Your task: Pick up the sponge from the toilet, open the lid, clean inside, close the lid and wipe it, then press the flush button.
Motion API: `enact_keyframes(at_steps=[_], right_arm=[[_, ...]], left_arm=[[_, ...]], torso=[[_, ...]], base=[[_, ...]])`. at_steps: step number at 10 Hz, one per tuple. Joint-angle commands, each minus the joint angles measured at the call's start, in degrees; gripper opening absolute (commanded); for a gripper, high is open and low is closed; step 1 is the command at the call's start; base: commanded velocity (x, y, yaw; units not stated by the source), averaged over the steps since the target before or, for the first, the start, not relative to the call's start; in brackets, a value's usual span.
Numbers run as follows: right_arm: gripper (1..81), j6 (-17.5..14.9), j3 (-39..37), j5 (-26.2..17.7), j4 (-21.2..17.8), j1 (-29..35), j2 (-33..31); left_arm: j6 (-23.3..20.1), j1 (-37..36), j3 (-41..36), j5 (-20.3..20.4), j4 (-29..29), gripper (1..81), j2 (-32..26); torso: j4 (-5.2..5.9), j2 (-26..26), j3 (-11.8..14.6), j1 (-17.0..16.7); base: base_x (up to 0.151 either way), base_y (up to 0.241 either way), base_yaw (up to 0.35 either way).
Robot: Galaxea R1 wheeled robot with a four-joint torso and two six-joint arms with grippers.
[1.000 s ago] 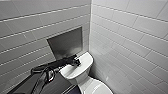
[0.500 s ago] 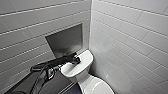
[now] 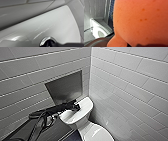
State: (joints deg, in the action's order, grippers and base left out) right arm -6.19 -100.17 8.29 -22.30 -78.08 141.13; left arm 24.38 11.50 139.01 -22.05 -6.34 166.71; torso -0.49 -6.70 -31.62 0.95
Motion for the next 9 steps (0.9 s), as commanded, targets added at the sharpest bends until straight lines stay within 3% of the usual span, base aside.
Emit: enact_keyframes(at_steps=[1,3,6,9], right_arm=[[1.0,-0.14,1.4,-5.13,-0.38,0.77,-1.0],[1.0,-0.14,1.57,-5.13,-0.38,0.86,-1.0],[1.0,-0.22,1.57,-5.13,-0.38,1.04,-0.74],[1.0,-0.22,0.25,-5.13,-0.29,1.04,-0.3]], left_arm=[[0.22,-11.0,-16.2,-4.58,0.54,1.0,-10.32],[2.94,-11.71,-22.62,-4.05,0.71,1.0,-15.42],[3.39,-12.41,-31.76,-4.23,0.71,1.0,-19.99],[3.39,-11.36,-45.82,-6.23,1.59,1.0,-26.06]], torso=[[0.0,0.0,0.0,0.0],[-0.02,0.02,-0.04,0.05],[-0.02,0.02,-0.09,0.09],[-0.02,0.05,-0.13,0.11]], base=[[0.0,0.0,0.0],[0.0,0.0,0.0],[0.0,0.0,0.0],[0.0,0.0,0.0]])
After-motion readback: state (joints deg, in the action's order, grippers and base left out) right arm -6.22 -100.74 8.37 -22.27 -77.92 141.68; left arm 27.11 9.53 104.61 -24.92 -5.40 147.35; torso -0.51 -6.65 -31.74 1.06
